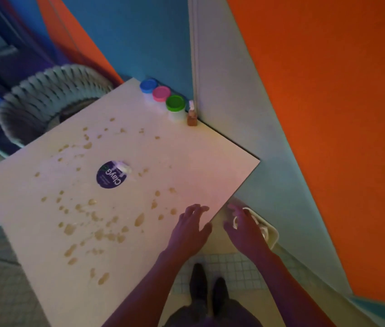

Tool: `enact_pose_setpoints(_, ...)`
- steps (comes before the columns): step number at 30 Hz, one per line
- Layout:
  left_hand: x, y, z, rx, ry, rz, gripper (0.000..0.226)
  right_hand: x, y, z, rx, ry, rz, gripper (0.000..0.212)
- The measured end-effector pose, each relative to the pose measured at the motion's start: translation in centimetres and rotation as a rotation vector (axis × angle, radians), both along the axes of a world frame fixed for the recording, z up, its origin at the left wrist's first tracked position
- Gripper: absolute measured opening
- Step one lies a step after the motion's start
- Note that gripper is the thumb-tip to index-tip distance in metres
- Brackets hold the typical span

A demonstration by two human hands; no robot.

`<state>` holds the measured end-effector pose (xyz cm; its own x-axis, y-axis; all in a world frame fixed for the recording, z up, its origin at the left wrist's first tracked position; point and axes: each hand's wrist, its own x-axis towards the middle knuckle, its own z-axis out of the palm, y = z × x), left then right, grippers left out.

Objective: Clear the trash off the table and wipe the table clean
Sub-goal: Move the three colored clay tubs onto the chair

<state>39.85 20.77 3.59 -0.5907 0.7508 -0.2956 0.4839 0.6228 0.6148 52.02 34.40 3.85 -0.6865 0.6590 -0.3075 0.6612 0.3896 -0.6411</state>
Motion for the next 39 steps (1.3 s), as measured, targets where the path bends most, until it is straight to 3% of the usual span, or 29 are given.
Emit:
enact_pose_setpoints(25,3.3,-18.9,4.1,0.000,0.032,0.605,0.050,-4.0,-12.1,2.1,-0.201,0.039,0.458,0.042)
enact_pose_setpoints(32,0.1,-26.0,4.0,0.029,0.016,0.656,0.049,-8.3,-18.9,2.2,-0.175,0.031,0.489,0.043)
enact_pose_setpoints(39,-5.6,-33.5,3.2,0.046,0.023,0.579,0.050,-12.9,-27.5,2.2,-0.153,0.009,0.436,0.043)
